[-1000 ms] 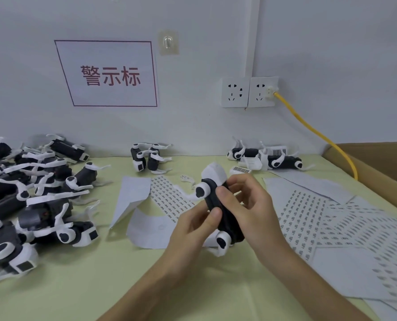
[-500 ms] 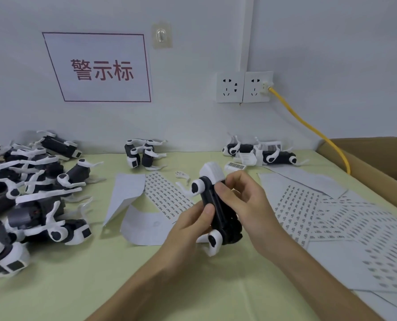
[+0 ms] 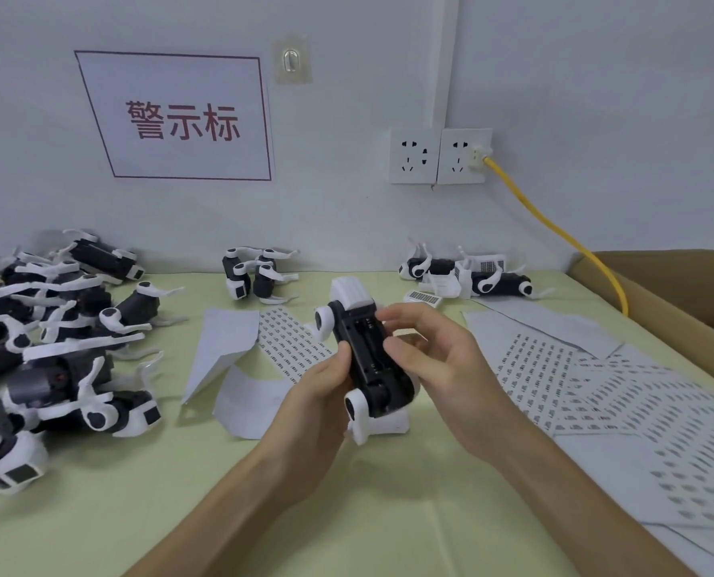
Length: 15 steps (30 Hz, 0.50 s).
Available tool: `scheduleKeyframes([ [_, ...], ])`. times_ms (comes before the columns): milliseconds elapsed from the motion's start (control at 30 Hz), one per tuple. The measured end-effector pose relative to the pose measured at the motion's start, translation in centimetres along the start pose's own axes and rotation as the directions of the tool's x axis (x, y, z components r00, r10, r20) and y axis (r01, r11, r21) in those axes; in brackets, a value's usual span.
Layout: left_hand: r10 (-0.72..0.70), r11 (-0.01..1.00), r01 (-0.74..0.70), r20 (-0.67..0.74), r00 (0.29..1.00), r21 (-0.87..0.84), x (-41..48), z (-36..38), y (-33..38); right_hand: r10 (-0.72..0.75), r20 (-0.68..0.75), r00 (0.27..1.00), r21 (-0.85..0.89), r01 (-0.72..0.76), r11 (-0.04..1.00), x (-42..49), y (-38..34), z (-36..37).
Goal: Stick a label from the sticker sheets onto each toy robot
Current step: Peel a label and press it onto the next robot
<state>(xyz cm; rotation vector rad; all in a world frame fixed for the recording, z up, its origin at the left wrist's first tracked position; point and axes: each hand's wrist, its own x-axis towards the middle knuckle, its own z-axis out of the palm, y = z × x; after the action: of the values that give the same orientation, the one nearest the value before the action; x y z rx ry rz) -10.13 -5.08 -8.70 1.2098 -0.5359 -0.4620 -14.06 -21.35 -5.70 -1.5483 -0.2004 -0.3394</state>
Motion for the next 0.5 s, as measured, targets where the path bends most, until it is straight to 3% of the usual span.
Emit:
scheduleKeyframes([
  [167,-0.006,0.995,0.001,-0.047,0.999,-0.099,0.2,-0.21,0.35,-0.056,0.072,0.996,-0.058,0.06,0.996,-0.21,0.25,0.34],
  [500,-0.022,1.0,0.022,-0.079,0.997,0.001,-0.26,-0.19,0.93,-0.063,-0.088,0.994,-0.169,0.047,0.984,-0.43,0.66,0.96],
])
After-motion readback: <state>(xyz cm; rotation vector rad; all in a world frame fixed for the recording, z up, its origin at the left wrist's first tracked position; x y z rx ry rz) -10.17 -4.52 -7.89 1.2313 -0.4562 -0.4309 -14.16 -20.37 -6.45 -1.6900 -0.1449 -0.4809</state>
